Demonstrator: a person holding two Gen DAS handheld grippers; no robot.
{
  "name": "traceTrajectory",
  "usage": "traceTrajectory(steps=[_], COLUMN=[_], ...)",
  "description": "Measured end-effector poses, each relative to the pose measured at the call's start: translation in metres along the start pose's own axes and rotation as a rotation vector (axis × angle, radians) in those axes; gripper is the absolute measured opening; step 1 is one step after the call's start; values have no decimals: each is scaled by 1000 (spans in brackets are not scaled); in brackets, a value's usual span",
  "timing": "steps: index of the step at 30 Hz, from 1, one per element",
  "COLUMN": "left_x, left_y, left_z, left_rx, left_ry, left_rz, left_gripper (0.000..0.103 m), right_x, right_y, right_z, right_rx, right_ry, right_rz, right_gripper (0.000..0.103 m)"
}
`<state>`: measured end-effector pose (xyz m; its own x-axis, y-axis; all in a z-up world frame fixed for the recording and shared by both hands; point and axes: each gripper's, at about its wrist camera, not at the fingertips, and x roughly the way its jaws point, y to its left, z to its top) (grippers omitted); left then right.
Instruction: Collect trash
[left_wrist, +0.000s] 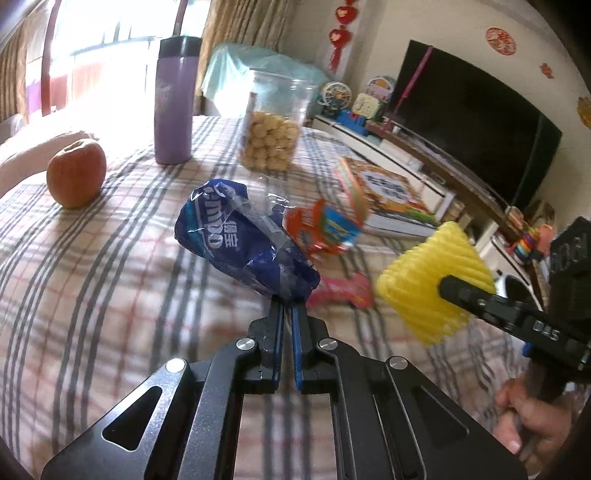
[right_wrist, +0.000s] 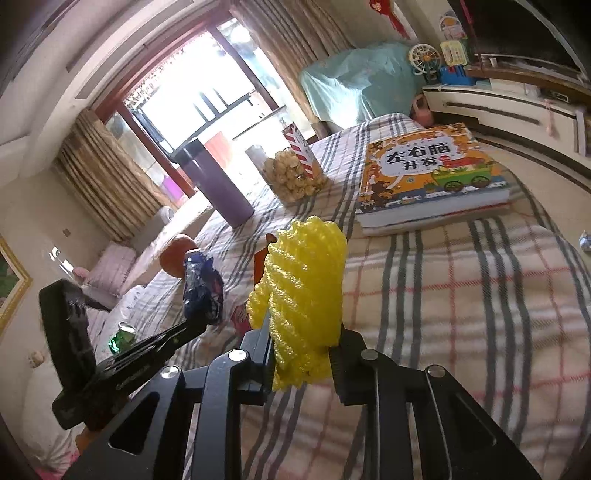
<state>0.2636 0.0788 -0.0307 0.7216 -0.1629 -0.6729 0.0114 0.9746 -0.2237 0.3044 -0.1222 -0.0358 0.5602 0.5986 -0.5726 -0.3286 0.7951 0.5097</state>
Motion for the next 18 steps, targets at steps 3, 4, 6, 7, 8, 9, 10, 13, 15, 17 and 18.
traceTrajectory(steps=[3, 4, 6, 7, 8, 9, 10, 13, 15, 17, 18], left_x=[-11, -14, -18, -20, -21, -22, -21, -21, -18, -16, -17], left_y=[-13, -16, -23, -26, -28, -31, -33, -37, -37, -35, -33], left_z=[-11, -15, -23, -27, -31, -36, -39, -51, -56, -61, -63], left_rx=[19, 26, 39, 44, 52, 61, 69, 97, 125, 137, 135], left_ry=[8, 11, 25, 33, 43, 55, 67, 113, 145, 169, 174], left_rz=[-33, -41, -64, -76, -91, -107, -123, -178, -181, -169, -162], left_gripper=[4, 4, 4, 4, 4, 4, 4, 4, 4, 5, 5], right_x=[-10, -13, -17, -20, -24, -27, -29, -36, -37, -34, -34], right_y=[-2, -3, -5, -6, -8, -9, -11, -16, -20, -21, -21], right_z=[-9, -13, -19, -23, -28, -31, -33, -42, -47, -52, -54], right_rx=[11, 16, 24, 28, 34, 38, 43, 59, 71, 75, 73], right_ry=[0, 0, 1, 2, 2, 1, 1, -3, -2, 8, 9], right_rz=[-7, -12, -18, -20, -26, -29, -33, -45, -56, -61, -65], right_gripper=[25, 25, 25, 25, 25, 25, 25, 25, 25, 29, 30])
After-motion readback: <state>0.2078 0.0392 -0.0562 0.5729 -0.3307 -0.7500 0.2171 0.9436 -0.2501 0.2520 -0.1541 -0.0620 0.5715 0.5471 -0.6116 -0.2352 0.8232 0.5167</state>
